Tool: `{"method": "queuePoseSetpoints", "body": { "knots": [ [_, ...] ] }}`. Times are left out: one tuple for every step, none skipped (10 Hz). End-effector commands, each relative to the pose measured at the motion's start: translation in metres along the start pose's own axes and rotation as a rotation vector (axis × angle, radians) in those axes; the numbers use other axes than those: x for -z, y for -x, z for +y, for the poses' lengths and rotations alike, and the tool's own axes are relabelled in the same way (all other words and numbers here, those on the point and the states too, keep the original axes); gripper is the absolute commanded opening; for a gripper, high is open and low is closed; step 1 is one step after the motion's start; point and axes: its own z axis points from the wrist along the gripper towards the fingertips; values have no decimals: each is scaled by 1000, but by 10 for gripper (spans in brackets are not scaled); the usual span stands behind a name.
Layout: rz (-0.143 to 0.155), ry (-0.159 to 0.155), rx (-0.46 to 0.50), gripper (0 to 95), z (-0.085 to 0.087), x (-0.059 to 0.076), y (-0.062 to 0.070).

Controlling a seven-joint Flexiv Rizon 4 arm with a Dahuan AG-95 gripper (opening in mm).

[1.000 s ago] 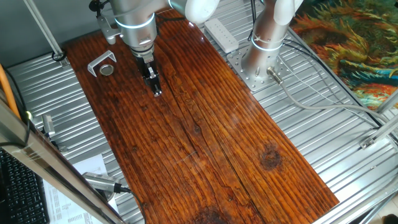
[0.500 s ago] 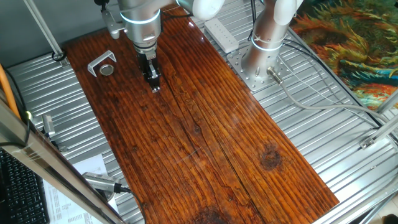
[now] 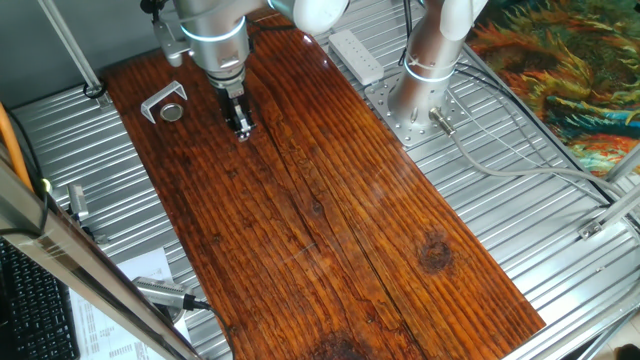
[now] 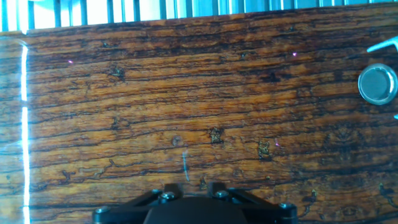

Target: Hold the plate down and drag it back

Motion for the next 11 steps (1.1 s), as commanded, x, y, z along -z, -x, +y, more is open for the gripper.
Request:
{"method": "queuePoseSetpoints", "body": {
  "knots": [
    [22, 1, -8, 0, 1, -1, 2],
    [21, 0, -9, 0, 1, -1, 2],
    [21, 0, -7, 0, 1, -1, 2],
    [21, -1, -6, 0, 0, -1, 2],
    [20, -1, -5, 0, 0, -1, 2],
    [20, -1, -5, 0, 0, -2, 2],
    [20, -1, -5, 0, 0, -2, 2],
    [21, -1, -6, 0, 0, -2, 2],
    [21, 0, -9, 0, 0, -2, 2],
    [21, 0, -10, 0, 0, -2, 2],
    [21, 0, -10, 0, 0, -2, 2]
  ]
}}
